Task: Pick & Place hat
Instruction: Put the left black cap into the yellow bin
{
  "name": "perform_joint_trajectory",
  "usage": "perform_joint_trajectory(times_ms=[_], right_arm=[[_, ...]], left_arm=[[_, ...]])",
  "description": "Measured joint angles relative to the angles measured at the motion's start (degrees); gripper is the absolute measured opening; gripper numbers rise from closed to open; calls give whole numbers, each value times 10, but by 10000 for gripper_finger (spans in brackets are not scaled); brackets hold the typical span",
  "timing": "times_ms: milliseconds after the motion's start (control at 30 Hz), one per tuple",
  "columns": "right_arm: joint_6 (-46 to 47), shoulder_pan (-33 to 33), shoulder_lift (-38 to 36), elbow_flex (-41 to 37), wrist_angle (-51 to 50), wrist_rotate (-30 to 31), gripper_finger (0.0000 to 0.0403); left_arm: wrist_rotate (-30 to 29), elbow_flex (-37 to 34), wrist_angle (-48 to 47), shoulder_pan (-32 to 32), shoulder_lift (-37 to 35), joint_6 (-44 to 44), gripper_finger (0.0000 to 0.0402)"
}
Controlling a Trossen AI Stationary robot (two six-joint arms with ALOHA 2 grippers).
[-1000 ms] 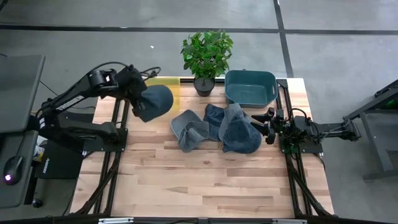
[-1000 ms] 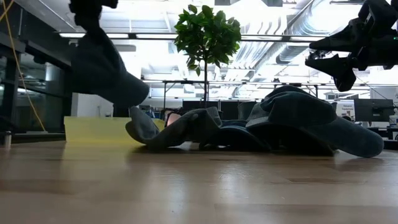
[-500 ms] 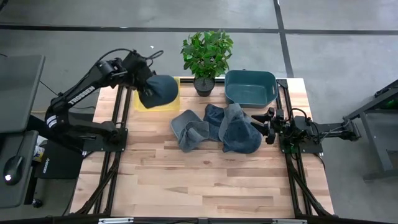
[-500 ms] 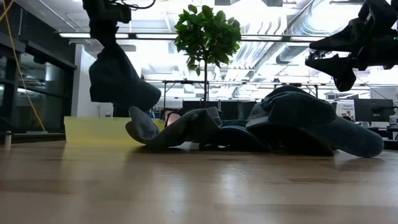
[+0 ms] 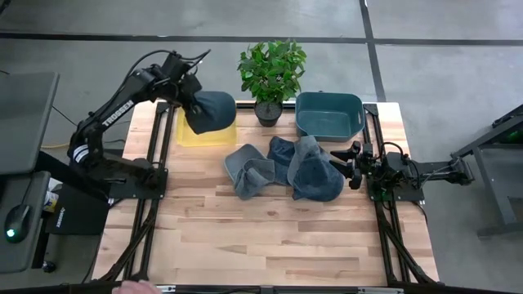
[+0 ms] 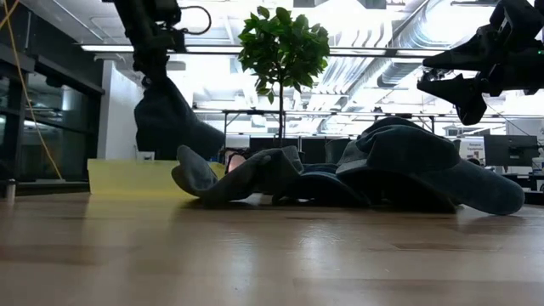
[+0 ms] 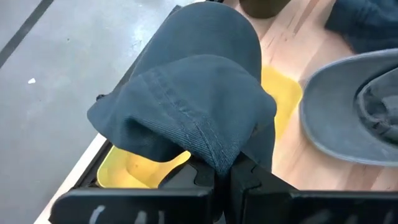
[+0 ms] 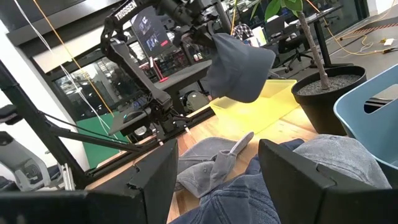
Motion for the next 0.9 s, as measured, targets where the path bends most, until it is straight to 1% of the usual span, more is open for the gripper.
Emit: perform_joint_trajectory(times_ms=[267, 367, 500, 733, 900], right_arm=[[0, 0, 0, 0, 0, 0, 217], [0, 0, 0, 0, 0, 0, 217], [0, 0, 0, 0, 0, 0, 217], [0, 0, 0, 0, 0, 0, 217], [0, 0, 0, 0, 0, 0, 217]], left_arm=[[17, -9, -6, 34, 27, -2, 0], [37, -10, -11, 33, 44, -16, 0], [45, -10, -15, 33, 65, -18, 0], [85, -10, -16, 33, 99, -32, 0], [86, -10, -16, 33, 115, -32, 0]])
